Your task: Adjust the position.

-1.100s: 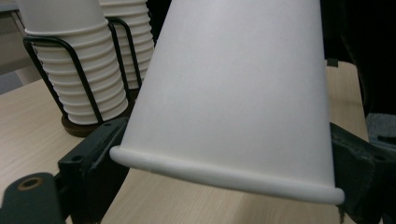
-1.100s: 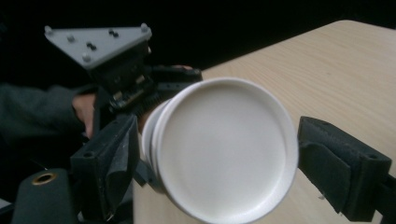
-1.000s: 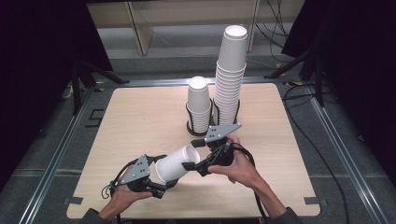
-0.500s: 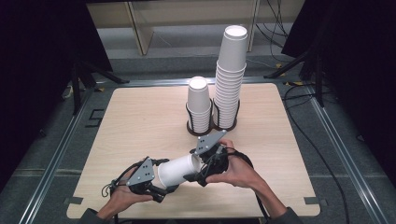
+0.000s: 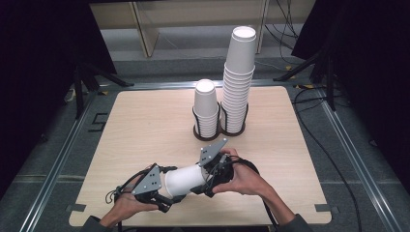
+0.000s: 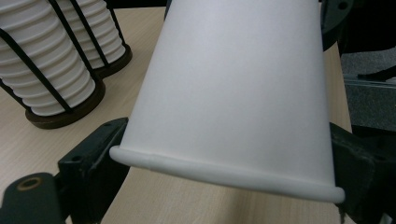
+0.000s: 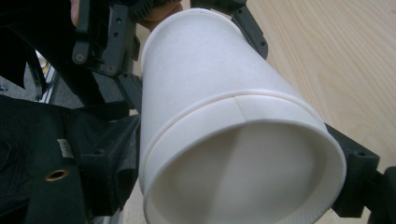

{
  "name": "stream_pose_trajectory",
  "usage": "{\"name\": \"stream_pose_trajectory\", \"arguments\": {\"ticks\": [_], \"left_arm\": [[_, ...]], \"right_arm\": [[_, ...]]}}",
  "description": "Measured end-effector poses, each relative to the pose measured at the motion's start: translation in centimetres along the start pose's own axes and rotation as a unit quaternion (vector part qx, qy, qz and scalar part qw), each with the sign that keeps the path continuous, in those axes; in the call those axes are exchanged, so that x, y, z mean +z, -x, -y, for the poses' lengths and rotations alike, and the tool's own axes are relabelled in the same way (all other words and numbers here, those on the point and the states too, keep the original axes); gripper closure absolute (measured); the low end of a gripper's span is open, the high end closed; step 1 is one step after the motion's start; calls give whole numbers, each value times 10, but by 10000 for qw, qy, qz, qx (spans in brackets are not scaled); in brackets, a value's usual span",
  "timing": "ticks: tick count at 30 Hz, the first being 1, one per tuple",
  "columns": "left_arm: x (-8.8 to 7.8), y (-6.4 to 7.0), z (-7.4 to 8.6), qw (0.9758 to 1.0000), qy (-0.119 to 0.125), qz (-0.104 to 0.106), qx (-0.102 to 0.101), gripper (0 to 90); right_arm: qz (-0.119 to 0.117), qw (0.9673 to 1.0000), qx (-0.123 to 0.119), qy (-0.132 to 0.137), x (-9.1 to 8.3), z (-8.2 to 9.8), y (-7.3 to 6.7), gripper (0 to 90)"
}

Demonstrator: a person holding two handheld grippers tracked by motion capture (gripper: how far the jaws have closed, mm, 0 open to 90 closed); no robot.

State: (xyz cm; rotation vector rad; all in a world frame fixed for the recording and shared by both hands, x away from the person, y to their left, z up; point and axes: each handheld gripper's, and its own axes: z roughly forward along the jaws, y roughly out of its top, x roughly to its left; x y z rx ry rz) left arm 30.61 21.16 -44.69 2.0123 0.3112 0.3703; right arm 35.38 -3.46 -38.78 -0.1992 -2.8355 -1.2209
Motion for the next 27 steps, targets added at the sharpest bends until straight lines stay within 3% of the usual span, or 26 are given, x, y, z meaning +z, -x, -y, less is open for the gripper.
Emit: {"name": "stream_pose_trajectory", "arguments": {"ticks": [5, 10, 11, 13, 15, 17, 19, 20, 21, 22, 25, 27], "left_arm": [[1, -1, 1, 9996, 262, 57, -95, 80], [-1, -4, 4, 9970, 651, 68, -424, 50], [-3, -5, 4, 9965, 674, 50, -488, 48], [-5, -8, 4, 9938, 889, 64, -662, 47], [-9, -11, 4, 9908, 1054, 5, -850, 58], [-12, -14, 5, 9872, 1220, -28, -1028, 122], [-14, -16, 5, 9846, 1317, -66, -1146, 132], [-14, -16, 5, 9819, 1438, -55, -1233, 136], [-15, -17, 4, 9813, 1440, -64, -1272, 147], [-16, -17, 5, 9788, 1576, -53, -1311, 142], [-17, -17, 4, 9785, 1594, -116, -1303, 143], [-16, -17, 4, 9770, 1608, -179, -1387, 143]], "right_arm": [[-95, 9999, 44, 120, -4, 0, 0, 226], [-71, 9995, -82, 287, -8, -1, 2, 236], [-132, 9994, -6, 327, -9, 0, 3, 237], [-132, 9988, 148, 446, -12, 2, 4, 237], [-134, 9979, 147, 614, -16, 4, 8, 237], [32, 9972, 148, 732, -22, 6, 13, 239], [33, 9953, 294, 920, -29, 9, 18, 239], [55, 9941, 341, 1028, -32, 11, 20, 239], [62, 9925, 440, 1138, -35, 12, 22, 239], [86, 9907, 476, 1275, -37, 13, 24, 238], [72, 9872, 618, 1467, -41, 16, 28, 238], [78, 9857, 616, 1567, -41, 17, 29, 238]]}}
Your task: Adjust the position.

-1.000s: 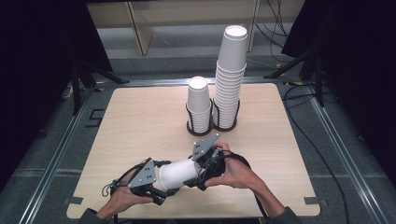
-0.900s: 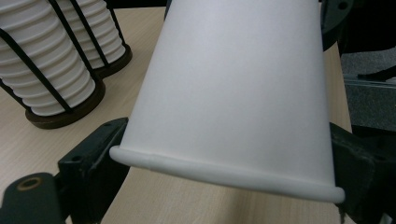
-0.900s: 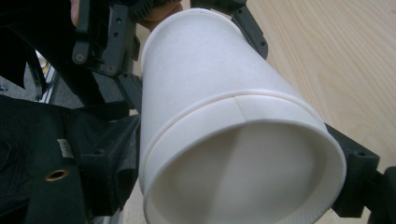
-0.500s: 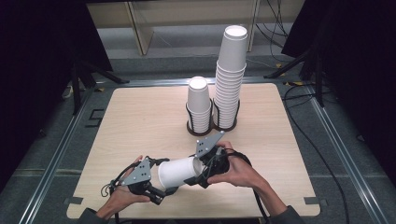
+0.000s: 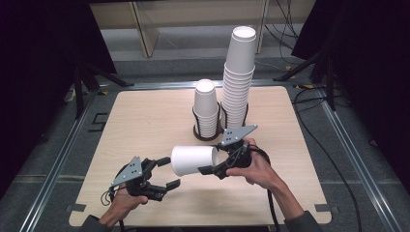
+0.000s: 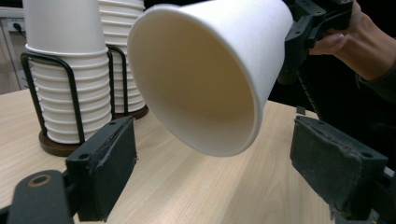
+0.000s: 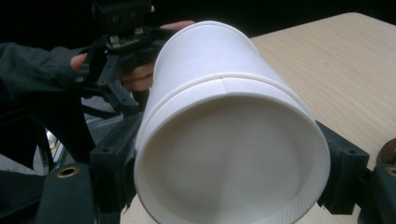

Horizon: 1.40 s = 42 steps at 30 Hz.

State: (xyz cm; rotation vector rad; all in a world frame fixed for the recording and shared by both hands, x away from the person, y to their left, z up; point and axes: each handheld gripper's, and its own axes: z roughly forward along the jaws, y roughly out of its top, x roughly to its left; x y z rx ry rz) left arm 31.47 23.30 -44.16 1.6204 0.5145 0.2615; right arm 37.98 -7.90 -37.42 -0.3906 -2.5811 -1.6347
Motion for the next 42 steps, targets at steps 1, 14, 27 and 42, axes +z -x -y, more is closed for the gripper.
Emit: {"name": "stream_pose_trajectory", "arguments": {"ticks": [1, 14, 27, 42], "left_arm": [[0, 0, 0, 10000, 9, -44, -43, 142], [6, 5, 0, 9999, -7, -138, -89, 22], [7, 7, 1, 9998, 48, 61, 182, 0], [5, 6, 0, 9996, 75, -46, 253, 0]], "right_arm": [[10, 10000, -58, 51, 0, 0, 1, 238], [-496, 9987, -2, 81, 17, 2, -6, 238], [-789, 9968, -23, 80, 32, 6, -6, 238], [-894, 9956, 146, 223, 28, 11, 0, 239]]}}
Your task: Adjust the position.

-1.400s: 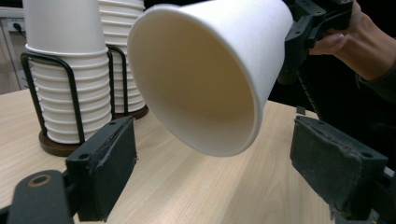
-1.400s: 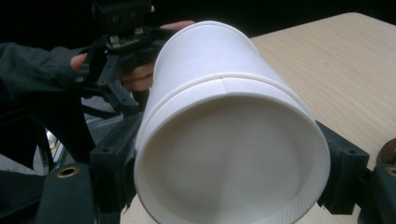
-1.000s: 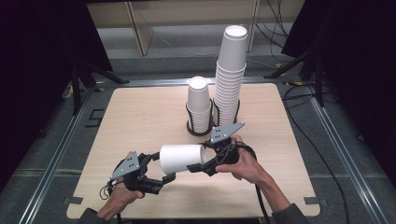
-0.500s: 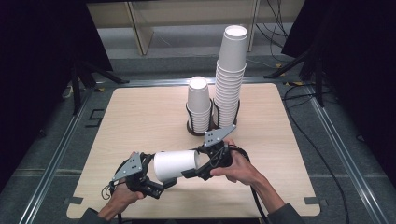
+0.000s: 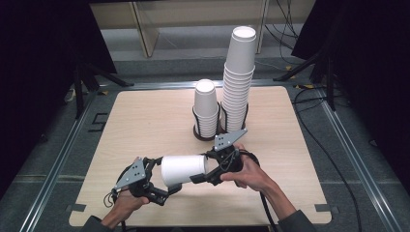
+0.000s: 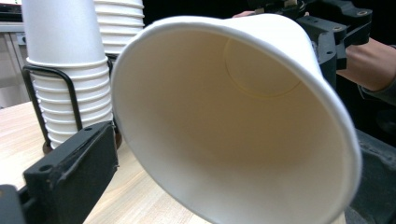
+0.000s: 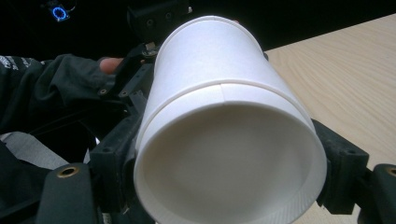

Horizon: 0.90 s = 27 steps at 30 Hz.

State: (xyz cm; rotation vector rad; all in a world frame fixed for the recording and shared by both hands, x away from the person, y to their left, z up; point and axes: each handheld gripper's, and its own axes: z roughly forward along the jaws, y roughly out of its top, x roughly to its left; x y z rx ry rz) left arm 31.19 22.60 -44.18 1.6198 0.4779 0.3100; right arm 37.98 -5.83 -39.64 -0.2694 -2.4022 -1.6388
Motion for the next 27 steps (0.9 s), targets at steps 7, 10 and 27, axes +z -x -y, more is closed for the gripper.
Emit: {"name": "stream_pose_trajectory", "arguments": {"ticks": [7, 10, 27], "left_arm": [[2, 4, 0, 9998, -54, 86, 173, 0], [1, 4, 0, 9998, -16, 100, 171, 0], [-1, 1, -5, 9981, -307, 395, 364, 93]], "right_arm": [[-118, 9999, 21, -74, 6, 3, 0, 239], [-170, 9997, 134, -145, 10, 4, -2, 239], [-36, 9997, 66, -240, 4, 5, 2, 184]]}}
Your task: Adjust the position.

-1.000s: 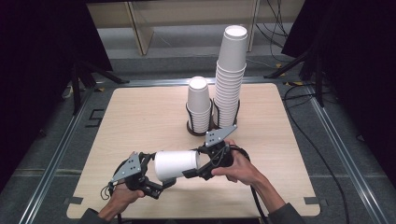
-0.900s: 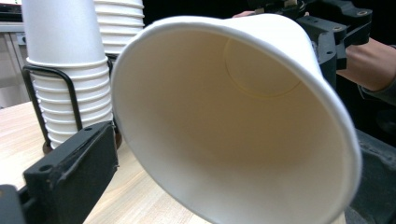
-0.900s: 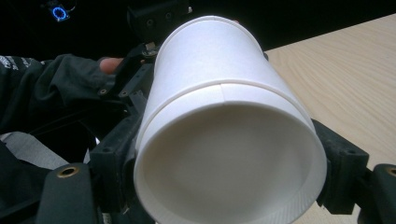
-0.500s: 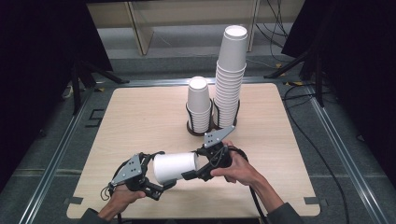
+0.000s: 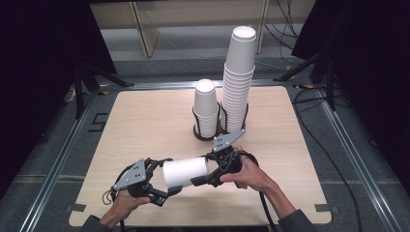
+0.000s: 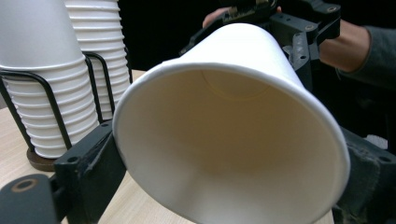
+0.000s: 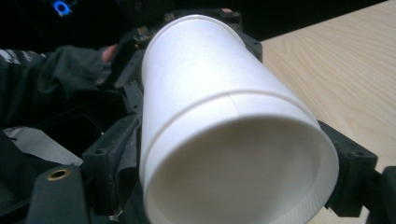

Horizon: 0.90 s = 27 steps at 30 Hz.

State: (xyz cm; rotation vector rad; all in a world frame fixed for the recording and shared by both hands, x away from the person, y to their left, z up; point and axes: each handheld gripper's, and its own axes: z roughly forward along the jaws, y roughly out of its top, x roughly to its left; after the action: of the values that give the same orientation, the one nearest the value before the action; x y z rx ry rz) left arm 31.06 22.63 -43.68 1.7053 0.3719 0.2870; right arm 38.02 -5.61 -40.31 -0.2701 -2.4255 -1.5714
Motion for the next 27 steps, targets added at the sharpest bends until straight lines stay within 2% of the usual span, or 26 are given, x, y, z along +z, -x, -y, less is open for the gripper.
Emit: {"name": "stream_pose_trajectory", "arguments": {"ticks": [1, 2, 3, 4, 5, 6, 9, 10, 13, 15, 16, 17, 18, 21, 22, 23, 24, 25, 27], "left_arm": [[0, 0, 0, 10000, -32, 2, 35, 100], [0, 0, 0, 10000, -61, 19, 58, 105], [2, 1, 1, 10000, 19, 70, 24, 106], [3, 1, 1, 9999, 29, 160, 56, 108], [3, 1, 0, 9998, 12, 184, 67, 110], [4, 3, 0, 9998, 27, 195, 61, 112], [4, 3, -1, 9998, -65, 171, 106, 117], [2, 3, -2, 9996, -171, 150, 145, 118], [0, 3, -3, 9996, -192, 145, 172, 120], [1, 3, -3, 9993, -267, 133, 221, 121], [1, 3, -3, 9994, -287, 119, 174, 121], [3, 2, -2, 9994, -273, 125, 198, 121], [2, 2, -3, 9990, -395, 65, 177, 121], [3, 1, -2, 9986, -509, 20, 122, 120], [3, 1, -2, 9985, -540, 3, 88, 120], [4, 1, -1, 9987, -493, 23, 82, 120], [3, 1, -2, 9979, -639, -5, 99, 119], [4, 1, -2, 9980, -632, -1, 87, 119], [4, 1, -3, 9976, -683, 7, 150, 119]], "right_arm": [[74, 9999, 21, -103, 0, -1, -1, 164], [250, 9995, -99, -169, -1, -2, -2, 155], [332, 9990, -177, -252, -1, -3, -3, 157], [304, 9989, -207, -287, -2, -4, -5, 156], [191, 9993, -112, -291, -2, -5, -8, 151], [193, 9994, -3, -290, -2, -6, -10, 158], [226, 9989, -226, -353, 1, -6, -8, 161], [240, 9987, -214, -390, -1, -7, -8, 156], [282, 9984, -266, -418, -9, -10, -11, 156], [420, 9971, -397, -492, -14, -13, -14, 156], [526, 9961, -455, -552, -16, -15, -17, 157], [655, 9942, -587, -618, -18, -17, -19, 157], [745, 9923, -698, -708, -18, -19, -22, 157], [1172, 9812, -1050, -1116, -17, -24, -32, 159], [1250, 9788, -1117, -1178, -15, -25, -33, 159], [1314, 9763, -1177, -1257, -13, -25, -35, 159], [1288, 9753, -1188, -1346, -10, -26, -38, 163], [1368, 9718, -1310, -1405, -8, -26, -39, 165], [1333, 9693, -1357, -1558, -1, -26, -42, 167]]}}
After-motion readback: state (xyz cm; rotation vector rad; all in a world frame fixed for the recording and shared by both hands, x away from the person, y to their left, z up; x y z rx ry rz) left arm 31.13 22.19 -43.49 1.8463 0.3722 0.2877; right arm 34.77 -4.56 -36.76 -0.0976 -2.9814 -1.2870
